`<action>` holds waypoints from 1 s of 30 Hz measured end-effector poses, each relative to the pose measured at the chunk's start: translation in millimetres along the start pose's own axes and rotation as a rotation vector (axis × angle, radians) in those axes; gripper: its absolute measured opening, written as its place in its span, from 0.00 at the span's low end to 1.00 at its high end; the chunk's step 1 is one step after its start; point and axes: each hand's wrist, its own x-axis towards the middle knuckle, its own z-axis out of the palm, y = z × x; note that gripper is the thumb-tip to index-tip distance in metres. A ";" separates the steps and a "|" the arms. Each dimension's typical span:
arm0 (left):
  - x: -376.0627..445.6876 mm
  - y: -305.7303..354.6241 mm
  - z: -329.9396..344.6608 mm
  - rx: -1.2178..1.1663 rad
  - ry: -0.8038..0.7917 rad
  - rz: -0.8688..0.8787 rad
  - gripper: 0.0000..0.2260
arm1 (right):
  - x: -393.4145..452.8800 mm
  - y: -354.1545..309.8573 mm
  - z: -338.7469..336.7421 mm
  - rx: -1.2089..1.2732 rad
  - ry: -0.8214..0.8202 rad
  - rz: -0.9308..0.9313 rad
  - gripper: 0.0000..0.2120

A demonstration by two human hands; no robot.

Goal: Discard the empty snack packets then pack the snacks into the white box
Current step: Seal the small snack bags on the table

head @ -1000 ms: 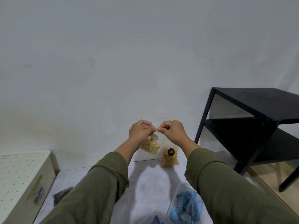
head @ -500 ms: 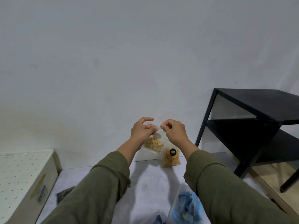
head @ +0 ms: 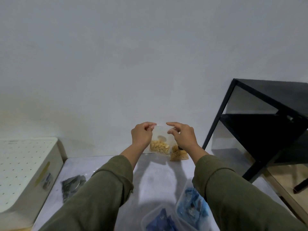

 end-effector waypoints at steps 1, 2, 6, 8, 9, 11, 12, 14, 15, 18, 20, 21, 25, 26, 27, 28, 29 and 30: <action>0.3 -7.3 2.8 0.044 0.027 0.022 0.09 | 0.4 5.4 3.9 0.004 -0.009 -0.005 0.16; 0.7 -13.9 5.6 0.076 0.045 0.032 0.09 | 0.9 11.0 7.6 0.007 -0.015 -0.012 0.17; -0.1 -37.1 15.4 0.064 0.040 -0.013 0.09 | 5.2 33.4 20.4 0.008 -0.020 -0.019 0.17; -0.1 -47.1 22.1 0.060 0.052 -0.029 0.08 | 9.0 45.7 25.8 0.007 -0.026 -0.006 0.17; -0.1 -51.6 26.0 0.065 0.061 -0.031 0.08 | 11.2 51.5 28.3 0.004 -0.034 0.000 0.16; 1.8 -60.8 34.5 0.063 0.085 -0.037 0.09 | 15.9 62.2 32.8 -0.009 -0.054 0.003 0.15; 3.7 -65.0 38.6 0.057 0.096 -0.043 0.09 | 18.6 67.0 34.7 -0.015 -0.062 -0.001 0.15; 8.9 -73.2 47.1 0.043 0.109 -0.076 0.09 | 25.2 76.1 38.6 -0.027 -0.077 -0.008 0.14; 11.9 -77.2 51.2 0.035 0.113 -0.096 0.09 | 29.1 81.0 41.1 -0.036 -0.082 -0.006 0.14; 23.0 -91.0 62.1 0.032 0.121 -0.128 0.09 | 41.2 93.6 48.9 -0.061 -0.093 0.014 0.15; 31.8 -100.1 68.4 0.040 0.129 -0.135 0.09 | 49.6 101.4 54.0 -0.089 -0.100 0.009 0.15; 36.3 -104.2 71.5 0.048 0.135 -0.136 0.09 | 53.8 105.0 56.2 -0.104 -0.105 0.002 0.14; 51.8 -118.2 82.9 0.075 0.137 -0.144 0.09 | 70.0 120.6 64.4 -0.181 -0.130 -0.031 0.13; 54.4 -121.5 84.7 0.075 0.136 -0.143 0.09 | 72.5 123.7 65.8 -0.201 -0.135 -0.037 0.13; 56.6 -124.1 86.3 0.077 0.136 -0.144 0.09 | 74.6 126.7 67.1 -0.214 -0.140 -0.037 0.13; 59.3 -127.1 88.8 0.079 0.137 -0.146 0.09 | 77.0 130.2 68.3 -0.219 -0.143 -0.037 0.13; 61.6 -129.0 90.9 0.080 0.137 -0.148 0.09 | 78.9 133.0 69.3 -0.219 -0.142 -0.041 0.12; 63.7 -130.0 92.4 0.078 0.138 -0.147 0.09 | 80.1 134.7 70.0 -0.216 -0.139 -0.048 0.12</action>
